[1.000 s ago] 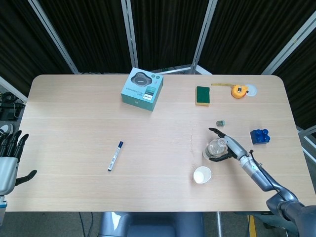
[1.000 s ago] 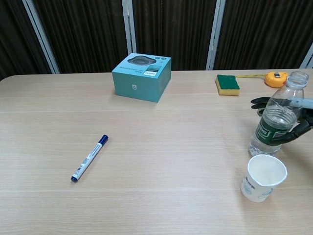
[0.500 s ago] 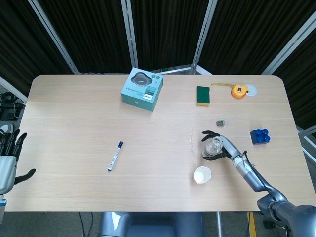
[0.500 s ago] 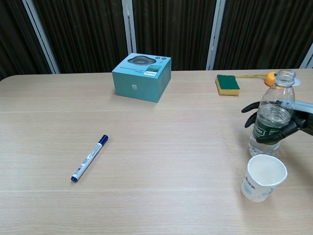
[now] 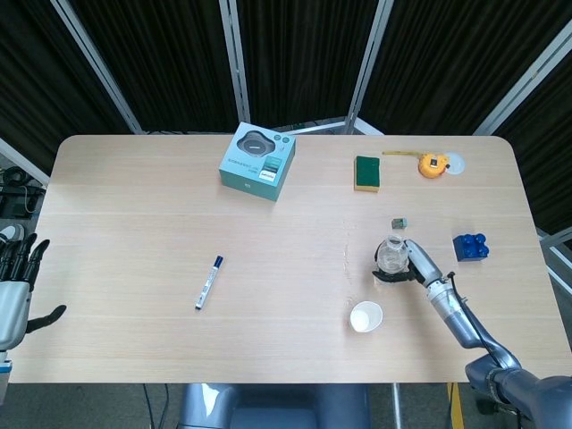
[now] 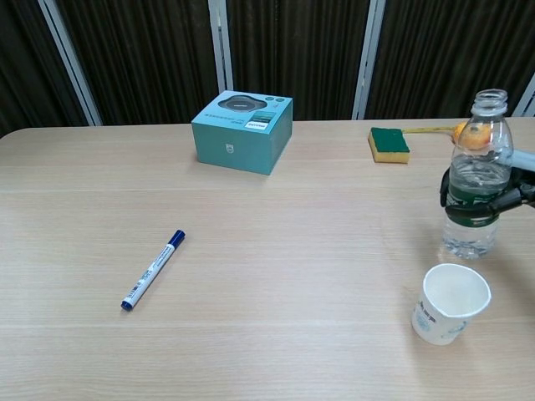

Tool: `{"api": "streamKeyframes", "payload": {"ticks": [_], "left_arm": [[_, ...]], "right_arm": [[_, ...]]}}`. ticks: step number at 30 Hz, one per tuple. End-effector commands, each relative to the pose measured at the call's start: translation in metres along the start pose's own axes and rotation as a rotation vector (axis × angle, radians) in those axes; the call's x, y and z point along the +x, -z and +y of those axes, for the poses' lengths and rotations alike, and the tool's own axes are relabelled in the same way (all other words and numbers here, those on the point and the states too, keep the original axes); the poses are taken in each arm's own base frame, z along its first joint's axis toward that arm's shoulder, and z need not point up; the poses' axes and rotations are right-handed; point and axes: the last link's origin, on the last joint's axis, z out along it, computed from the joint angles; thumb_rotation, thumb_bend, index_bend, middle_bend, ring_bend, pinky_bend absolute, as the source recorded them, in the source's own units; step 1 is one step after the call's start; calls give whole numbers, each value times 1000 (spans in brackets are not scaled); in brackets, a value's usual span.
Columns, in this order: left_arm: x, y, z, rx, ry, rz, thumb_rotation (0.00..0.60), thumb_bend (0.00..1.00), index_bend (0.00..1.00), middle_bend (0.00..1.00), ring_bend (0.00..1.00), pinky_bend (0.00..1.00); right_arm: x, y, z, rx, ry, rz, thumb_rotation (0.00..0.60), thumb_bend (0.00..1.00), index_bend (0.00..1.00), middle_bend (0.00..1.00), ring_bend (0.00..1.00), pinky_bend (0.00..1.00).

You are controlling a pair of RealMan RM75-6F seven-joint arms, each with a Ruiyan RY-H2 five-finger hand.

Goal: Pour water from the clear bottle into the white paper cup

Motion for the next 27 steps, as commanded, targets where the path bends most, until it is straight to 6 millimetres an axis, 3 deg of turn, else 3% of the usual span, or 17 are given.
{"api": "streamKeyframes", "payload": {"ticks": [1,6,12,17,27], "left_arm": [[1,0,2,-10,7,-3,600,0,0,0,0,0],[2,2,7,-42,20,-12,600,0,0,0,0,0],[5,6,7,-52,34,-6,600,0,0,0,0,0],[7,8,7,-59,39,-6,600,0,0,0,0,0],[8,12,8,-63,38,-6,600,0,0,0,0,0]], "right_arm": [[21,10,-8,39,75,57,600,455,531,635,523,396],[48,36,-12,51,281,108,600,456,531,636,524,397],[58,60,-8,26,450,117,600,496,531,645,529,416],[54,78,-8,46,664,87,600,503,530,647,531,417],[35,87,-7,38,841,22,600,507,532,650,533,423]]}}
